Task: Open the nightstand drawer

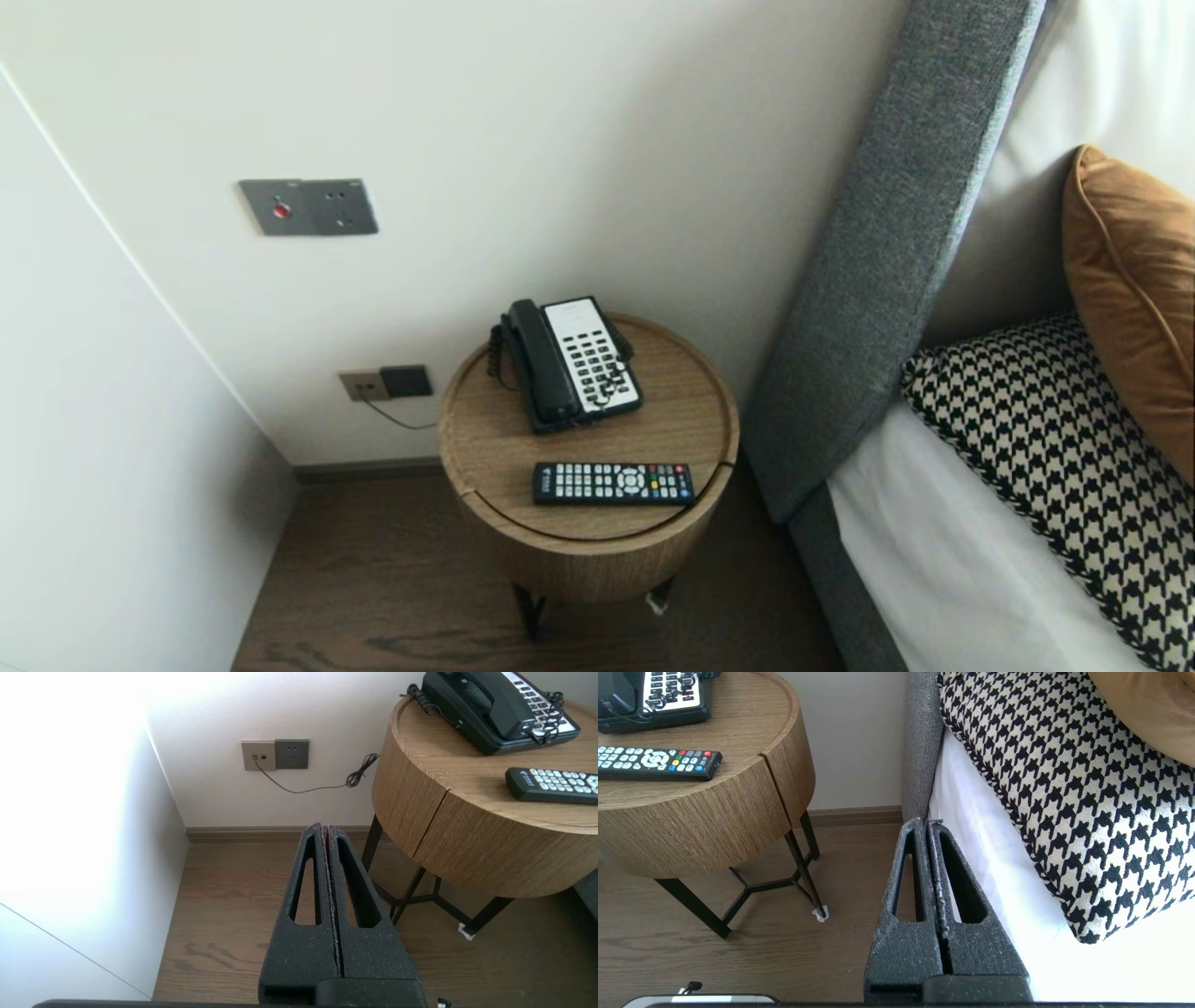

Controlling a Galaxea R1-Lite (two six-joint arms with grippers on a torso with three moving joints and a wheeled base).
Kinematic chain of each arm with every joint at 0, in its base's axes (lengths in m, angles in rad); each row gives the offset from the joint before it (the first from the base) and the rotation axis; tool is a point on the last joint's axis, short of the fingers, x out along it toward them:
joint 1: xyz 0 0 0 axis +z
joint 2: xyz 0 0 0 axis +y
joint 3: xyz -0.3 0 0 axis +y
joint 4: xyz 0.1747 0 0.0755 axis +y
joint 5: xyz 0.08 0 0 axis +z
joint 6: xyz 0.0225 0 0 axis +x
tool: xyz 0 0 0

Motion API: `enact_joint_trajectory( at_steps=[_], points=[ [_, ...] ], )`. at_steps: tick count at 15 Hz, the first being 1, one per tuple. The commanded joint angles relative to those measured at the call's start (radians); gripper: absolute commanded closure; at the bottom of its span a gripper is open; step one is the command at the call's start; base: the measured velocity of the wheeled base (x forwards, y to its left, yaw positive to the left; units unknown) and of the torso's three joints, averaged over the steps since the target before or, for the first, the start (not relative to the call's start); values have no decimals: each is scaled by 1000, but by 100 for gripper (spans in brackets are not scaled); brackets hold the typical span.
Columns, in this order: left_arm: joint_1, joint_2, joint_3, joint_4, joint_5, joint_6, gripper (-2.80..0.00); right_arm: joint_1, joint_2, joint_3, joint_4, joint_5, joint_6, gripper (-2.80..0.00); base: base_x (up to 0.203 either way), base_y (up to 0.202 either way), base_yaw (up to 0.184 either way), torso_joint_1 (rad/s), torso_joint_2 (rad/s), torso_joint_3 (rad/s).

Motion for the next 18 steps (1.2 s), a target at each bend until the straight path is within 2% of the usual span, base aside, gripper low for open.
enact_joint_trajectory(
  at_steps=[1, 7, 9, 13, 18],
  points=[
    [1, 0, 0, 0, 1, -1, 0, 1, 3, -2, -3, 2, -3, 0, 0, 0, 0, 0, 0, 0],
    [0, 0, 0, 0, 1, -1, 0, 2, -7, -10, 14, 2, -6, 0, 0, 0, 0, 0, 0, 0],
    [0, 0, 0, 0, 0, -1, 0, 2, -5, -56, 72, 4, -6, 0, 0, 0, 0, 0, 0, 0],
    [0, 0, 0, 0, 1, -1, 0, 0, 99, -288, 274, 52, -6, 0, 0, 0, 0, 0, 0, 0],
    [1, 0, 0, 0, -1, -1, 0, -1, 458, -549, 306, 98, -9, 0, 0, 0, 0, 0, 0, 0]
  ],
)
